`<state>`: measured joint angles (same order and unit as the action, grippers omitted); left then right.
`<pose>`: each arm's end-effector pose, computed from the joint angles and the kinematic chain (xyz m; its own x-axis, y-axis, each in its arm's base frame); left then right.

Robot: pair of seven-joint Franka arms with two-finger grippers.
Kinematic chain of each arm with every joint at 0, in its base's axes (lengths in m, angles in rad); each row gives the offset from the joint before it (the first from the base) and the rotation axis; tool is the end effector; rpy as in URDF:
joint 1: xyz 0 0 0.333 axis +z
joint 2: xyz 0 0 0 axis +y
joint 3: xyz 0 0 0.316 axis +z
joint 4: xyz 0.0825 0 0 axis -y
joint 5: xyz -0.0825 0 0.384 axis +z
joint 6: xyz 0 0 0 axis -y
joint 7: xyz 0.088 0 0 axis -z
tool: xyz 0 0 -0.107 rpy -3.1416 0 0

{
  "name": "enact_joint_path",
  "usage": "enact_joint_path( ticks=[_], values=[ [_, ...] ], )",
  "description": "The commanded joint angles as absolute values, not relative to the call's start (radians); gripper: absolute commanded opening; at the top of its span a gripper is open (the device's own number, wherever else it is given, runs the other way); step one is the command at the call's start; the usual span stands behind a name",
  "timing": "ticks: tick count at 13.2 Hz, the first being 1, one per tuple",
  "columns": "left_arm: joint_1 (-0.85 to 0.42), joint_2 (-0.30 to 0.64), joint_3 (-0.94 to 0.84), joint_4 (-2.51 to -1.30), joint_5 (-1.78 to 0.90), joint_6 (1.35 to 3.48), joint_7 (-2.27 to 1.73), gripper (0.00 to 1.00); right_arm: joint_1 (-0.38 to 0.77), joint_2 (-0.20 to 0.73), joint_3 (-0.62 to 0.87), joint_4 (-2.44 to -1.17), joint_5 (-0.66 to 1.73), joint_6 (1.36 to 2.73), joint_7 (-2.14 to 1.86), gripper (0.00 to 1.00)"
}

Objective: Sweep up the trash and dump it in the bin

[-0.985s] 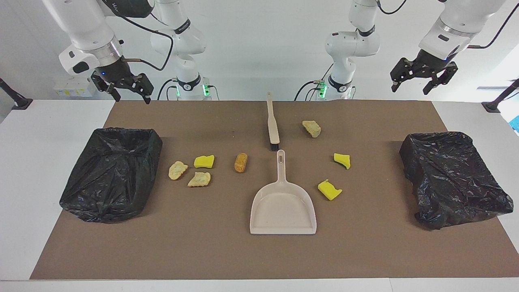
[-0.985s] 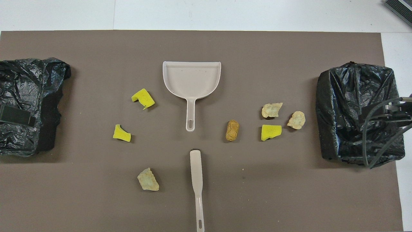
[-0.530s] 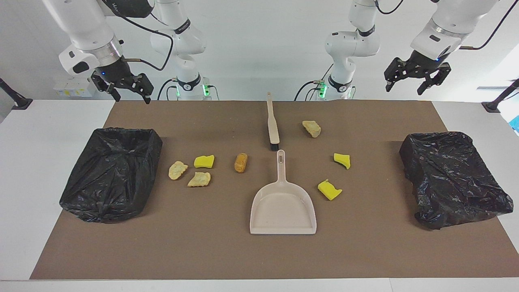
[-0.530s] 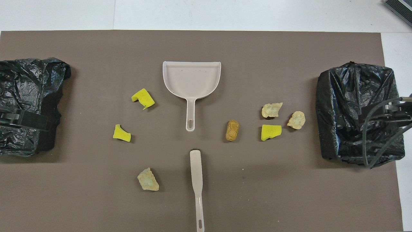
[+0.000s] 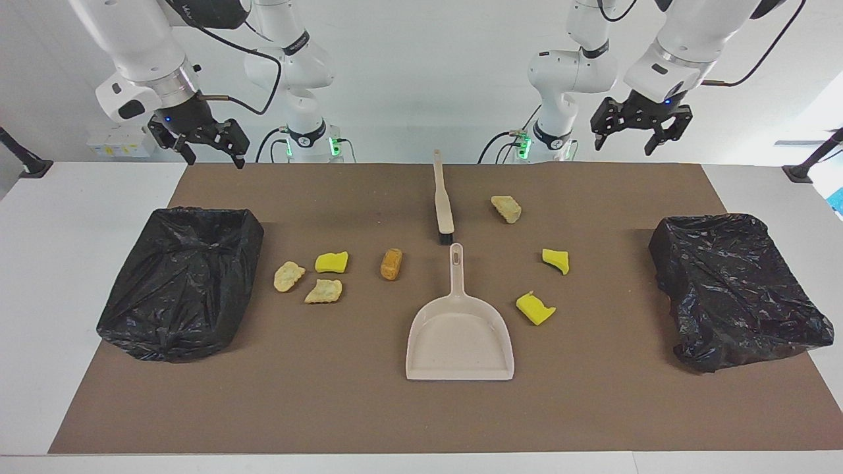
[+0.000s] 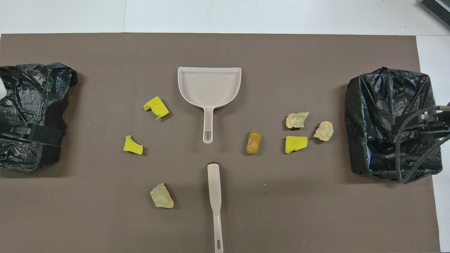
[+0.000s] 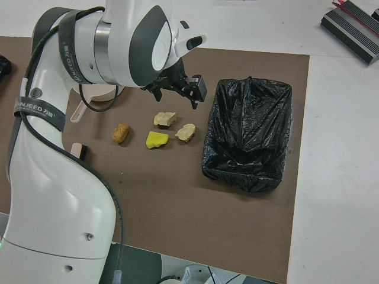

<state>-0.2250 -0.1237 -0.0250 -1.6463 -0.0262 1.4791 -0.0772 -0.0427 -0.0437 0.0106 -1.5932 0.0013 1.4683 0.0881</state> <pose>0.4891 -0.1289 0.6470 0.9838 -0.1738 -0.0452 -0.1730 -0.9847 0.0197 0.5295 -0.0167 0.6292 0.9895 -0.1197 -0.0809 -0.1196 -0.9928 0.0063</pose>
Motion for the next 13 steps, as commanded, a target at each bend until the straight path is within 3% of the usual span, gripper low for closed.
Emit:
enact_joint_path(
  ticks=[1, 13],
  values=[
    [-0.319, -0.202, -0.012, -1.792, -0.026, 1.56, -0.194, 1.0, -0.045, -0.051, 0.006, -1.595, 0.023, 1.471, 0.074, 1.0],
    [-0.621, -0.241, -0.015, -2.055, -0.028, 1.804, -0.581, 1.0, -0.045, -0.051, 0.006, -1.595, 0.023, 1.471, 0.074, 1.0]
  ],
)
